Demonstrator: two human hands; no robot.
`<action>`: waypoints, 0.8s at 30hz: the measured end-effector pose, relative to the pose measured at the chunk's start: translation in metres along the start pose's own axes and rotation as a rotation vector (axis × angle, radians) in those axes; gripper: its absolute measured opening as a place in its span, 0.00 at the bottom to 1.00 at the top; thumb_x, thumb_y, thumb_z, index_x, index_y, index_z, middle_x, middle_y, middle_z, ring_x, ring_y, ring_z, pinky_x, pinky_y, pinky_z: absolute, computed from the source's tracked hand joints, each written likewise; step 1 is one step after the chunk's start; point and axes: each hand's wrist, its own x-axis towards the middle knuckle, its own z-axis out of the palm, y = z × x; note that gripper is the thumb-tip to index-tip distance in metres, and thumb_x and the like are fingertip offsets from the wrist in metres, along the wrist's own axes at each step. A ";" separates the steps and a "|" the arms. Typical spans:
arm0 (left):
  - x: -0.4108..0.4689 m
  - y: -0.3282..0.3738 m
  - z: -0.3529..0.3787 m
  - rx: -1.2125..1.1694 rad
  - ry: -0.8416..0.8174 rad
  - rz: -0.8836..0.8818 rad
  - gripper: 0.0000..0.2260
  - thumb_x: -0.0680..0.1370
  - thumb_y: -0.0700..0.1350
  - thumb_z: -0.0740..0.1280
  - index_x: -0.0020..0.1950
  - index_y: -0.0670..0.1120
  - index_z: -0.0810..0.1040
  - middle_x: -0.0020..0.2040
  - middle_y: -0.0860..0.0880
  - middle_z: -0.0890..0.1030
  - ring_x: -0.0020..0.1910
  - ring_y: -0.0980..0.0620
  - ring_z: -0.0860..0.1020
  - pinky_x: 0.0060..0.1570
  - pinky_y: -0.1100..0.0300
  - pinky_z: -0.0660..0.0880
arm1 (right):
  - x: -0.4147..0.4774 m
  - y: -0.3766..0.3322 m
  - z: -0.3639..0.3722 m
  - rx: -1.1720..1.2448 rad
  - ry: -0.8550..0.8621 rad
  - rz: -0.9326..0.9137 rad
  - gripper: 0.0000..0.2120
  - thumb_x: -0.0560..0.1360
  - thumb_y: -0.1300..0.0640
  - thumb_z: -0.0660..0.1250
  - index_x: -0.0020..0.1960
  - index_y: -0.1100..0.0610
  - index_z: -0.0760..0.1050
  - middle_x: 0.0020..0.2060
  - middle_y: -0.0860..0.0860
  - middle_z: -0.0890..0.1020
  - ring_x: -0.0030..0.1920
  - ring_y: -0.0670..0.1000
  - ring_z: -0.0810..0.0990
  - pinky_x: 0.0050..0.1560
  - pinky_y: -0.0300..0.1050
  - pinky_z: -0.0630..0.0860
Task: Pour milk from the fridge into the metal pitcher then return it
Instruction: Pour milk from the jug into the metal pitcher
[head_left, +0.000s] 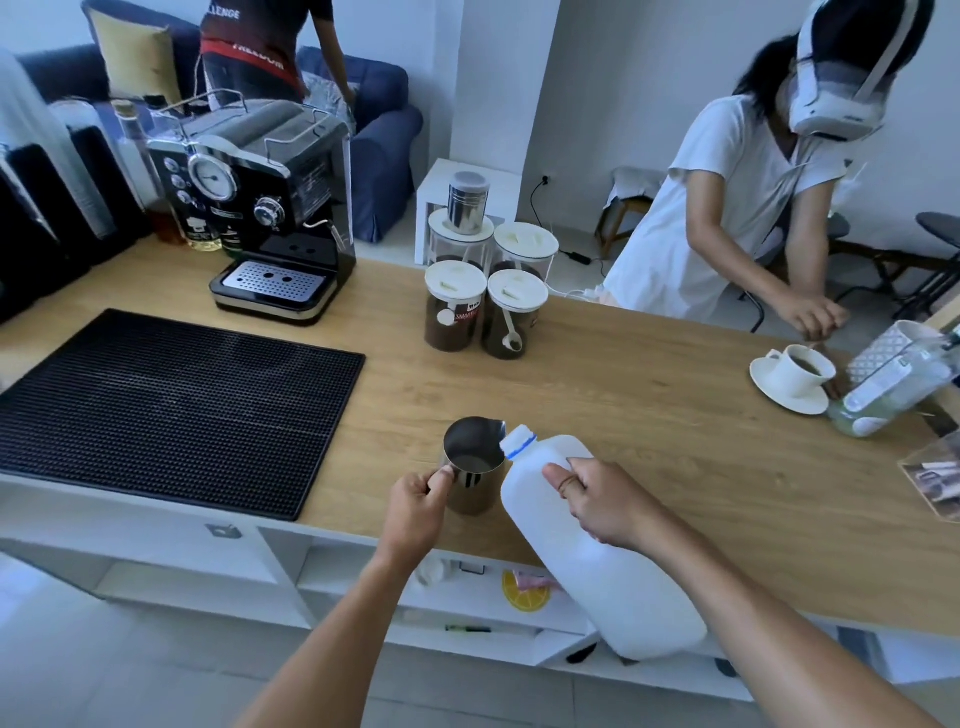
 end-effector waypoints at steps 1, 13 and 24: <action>0.001 0.000 0.000 -0.003 -0.004 0.002 0.22 0.81 0.42 0.60 0.30 0.49 0.56 0.26 0.53 0.58 0.29 0.51 0.57 0.30 0.56 0.54 | 0.000 -0.003 0.001 -0.040 0.000 -0.002 0.23 0.79 0.39 0.54 0.35 0.56 0.62 0.29 0.50 0.70 0.29 0.51 0.67 0.34 0.46 0.65; 0.001 0.000 -0.004 -0.008 -0.045 -0.004 0.21 0.82 0.43 0.60 0.30 0.47 0.56 0.26 0.51 0.57 0.27 0.54 0.55 0.28 0.59 0.52 | 0.010 -0.034 -0.006 -0.344 -0.076 0.022 0.23 0.80 0.38 0.49 0.35 0.53 0.61 0.33 0.48 0.68 0.32 0.48 0.68 0.31 0.44 0.61; 0.000 0.001 -0.004 -0.039 -0.039 -0.028 0.22 0.81 0.44 0.60 0.30 0.48 0.56 0.26 0.52 0.58 0.27 0.52 0.55 0.30 0.55 0.51 | 0.012 -0.051 -0.018 -0.497 -0.135 0.025 0.26 0.80 0.37 0.47 0.38 0.58 0.64 0.33 0.53 0.72 0.31 0.51 0.68 0.30 0.45 0.62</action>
